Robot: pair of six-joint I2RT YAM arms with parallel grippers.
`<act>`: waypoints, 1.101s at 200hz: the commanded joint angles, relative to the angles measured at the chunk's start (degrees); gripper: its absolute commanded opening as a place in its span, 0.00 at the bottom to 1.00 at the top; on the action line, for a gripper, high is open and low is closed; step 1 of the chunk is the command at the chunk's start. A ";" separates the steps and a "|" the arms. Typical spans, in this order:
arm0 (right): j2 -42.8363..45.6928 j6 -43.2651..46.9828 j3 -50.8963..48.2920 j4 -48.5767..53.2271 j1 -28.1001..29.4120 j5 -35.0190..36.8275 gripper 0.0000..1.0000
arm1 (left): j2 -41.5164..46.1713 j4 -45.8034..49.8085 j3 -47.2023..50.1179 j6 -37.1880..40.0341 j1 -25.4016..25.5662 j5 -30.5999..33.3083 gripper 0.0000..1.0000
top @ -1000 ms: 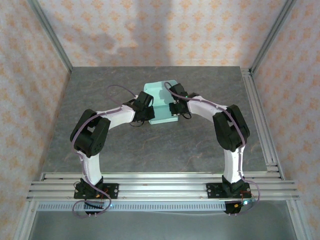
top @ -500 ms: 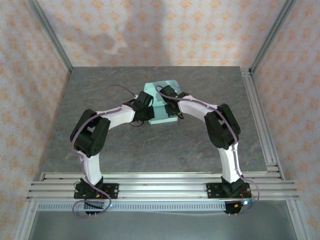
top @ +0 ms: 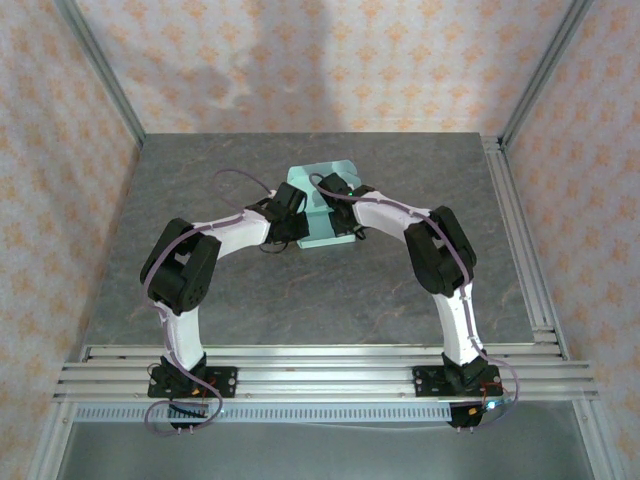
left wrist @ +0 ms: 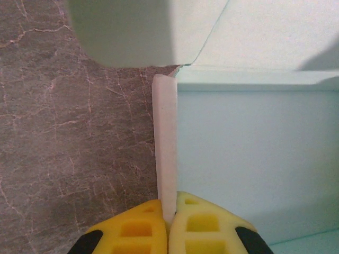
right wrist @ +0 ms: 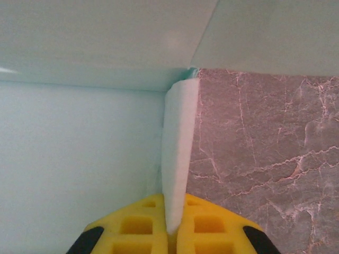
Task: Fold the paper box
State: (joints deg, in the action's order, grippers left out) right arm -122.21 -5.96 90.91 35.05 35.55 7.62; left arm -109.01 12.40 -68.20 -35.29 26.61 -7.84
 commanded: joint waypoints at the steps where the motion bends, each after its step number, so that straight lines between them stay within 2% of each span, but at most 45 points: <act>1: -2.91 1.29 1.07 4.60 1.86 2.13 0.00 | -0.76 1.24 0.18 1.11 0.57 0.15 0.00; 33: -4.99 1.44 1.62 6.10 3.02 8.98 0.00 | -1.27 2.23 -0.92 1.01 0.63 0.12 0.00; 59: -5.57 1.22 0.59 5.86 3.03 11.70 0.00 | -1.24 3.25 -1.66 1.09 0.72 0.07 0.00; 75: -5.92 1.30 0.59 6.01 3.03 12.24 0.12 | -1.16 3.66 -1.87 1.16 0.71 0.22 0.00; 83: -5.88 1.24 0.45 5.75 3.03 11.82 0.13 | -1.12 3.69 -1.98 1.14 0.74 0.20 0.00; 88: -5.84 1.30 0.46 5.65 3.03 11.68 0.11 | -1.20 3.78 -2.01 1.19 0.79 0.27 0.00; 94: -5.78 1.25 0.41 5.56 3.03 11.55 0.00 | -1.25 3.85 -2.11 1.15 0.83 0.23 0.00; 137: -5.67 2.00 0.77 5.85 3.17 16.42 0.00 | -1.92 4.74 -3.14 1.15 1.12 0.34 0.00; 153: -5.26 2.01 0.29 4.99 3.21 17.17 0.32 | -2.10 5.12 -3.60 1.27 1.28 0.32 0.00; 161: -4.98 2.02 -0.03 4.48 3.21 16.76 0.35 | -2.17 5.35 -3.77 1.27 1.40 0.32 0.00; 166: -4.88 2.11 -0.11 4.41 3.21 16.52 0.33 | -2.14 5.39 -3.78 1.32 1.43 0.40 0.00; 169: -4.80 2.11 -0.12 4.33 3.21 16.41 0.28 | -2.17 5.38 -3.78 1.31 1.47 0.41 0.00; 179: -4.62 2.01 -0.36 3.84 3.21 16.41 0.00 | -2.41 5.60 -4.06 1.38 1.52 0.52 0.00; 220: -4.34 2.64 -1.08 3.13 3.29 19.70 0.01 | -2.52 6.64 -5.45 1.97 1.82 0.61 0.00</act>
State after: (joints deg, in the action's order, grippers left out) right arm -125.40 -5.30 91.98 35.73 38.54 21.47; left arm -110.80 17.02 -72.34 -34.61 27.73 -7.44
